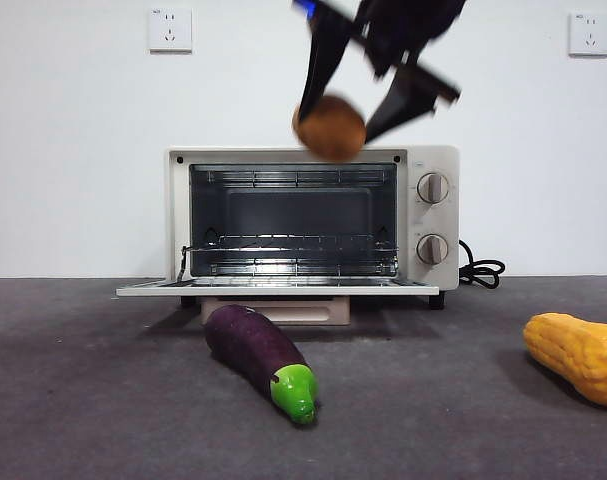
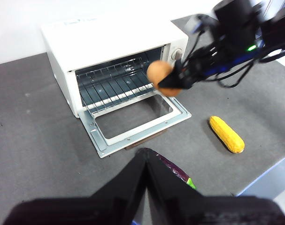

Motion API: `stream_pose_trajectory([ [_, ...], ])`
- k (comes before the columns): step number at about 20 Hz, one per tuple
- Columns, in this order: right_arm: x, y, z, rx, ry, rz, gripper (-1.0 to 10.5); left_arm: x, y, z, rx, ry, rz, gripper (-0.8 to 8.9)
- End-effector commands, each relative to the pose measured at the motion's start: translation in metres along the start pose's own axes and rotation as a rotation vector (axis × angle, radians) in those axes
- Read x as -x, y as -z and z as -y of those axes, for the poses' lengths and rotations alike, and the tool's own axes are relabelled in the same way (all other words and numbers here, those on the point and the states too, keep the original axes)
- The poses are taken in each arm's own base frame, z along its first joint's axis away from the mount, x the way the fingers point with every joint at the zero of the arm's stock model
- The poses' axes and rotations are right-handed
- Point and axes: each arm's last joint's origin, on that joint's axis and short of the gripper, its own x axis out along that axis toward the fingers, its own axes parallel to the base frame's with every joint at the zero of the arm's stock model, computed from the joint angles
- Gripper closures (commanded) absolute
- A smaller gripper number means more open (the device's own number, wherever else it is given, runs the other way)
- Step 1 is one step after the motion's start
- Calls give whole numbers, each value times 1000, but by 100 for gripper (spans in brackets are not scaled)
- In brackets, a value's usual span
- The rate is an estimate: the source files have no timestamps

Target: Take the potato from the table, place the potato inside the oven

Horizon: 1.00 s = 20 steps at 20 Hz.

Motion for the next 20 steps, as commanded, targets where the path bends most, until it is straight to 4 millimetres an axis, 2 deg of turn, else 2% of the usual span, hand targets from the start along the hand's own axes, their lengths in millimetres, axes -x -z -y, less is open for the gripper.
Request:
stream_pose_trajectory([
  [1,-29,5,4,-10,6,-14,811,3,2,-1,-12,-30,11,819],
  [7,-78,9,14,-5,34,38,811,2,2,-2,-12,-48,10,819],
  [10,-94,10,18,-1,38,73,811,2,2,-2,-12,-48,8,819],
  [13,-103,8,20,4,48,126,810,2,2,-2,-13,-48,8,819],
  [20,-109,6,21,-2,69,184,810,-2,0,-2,-16,-83,1,819],
])
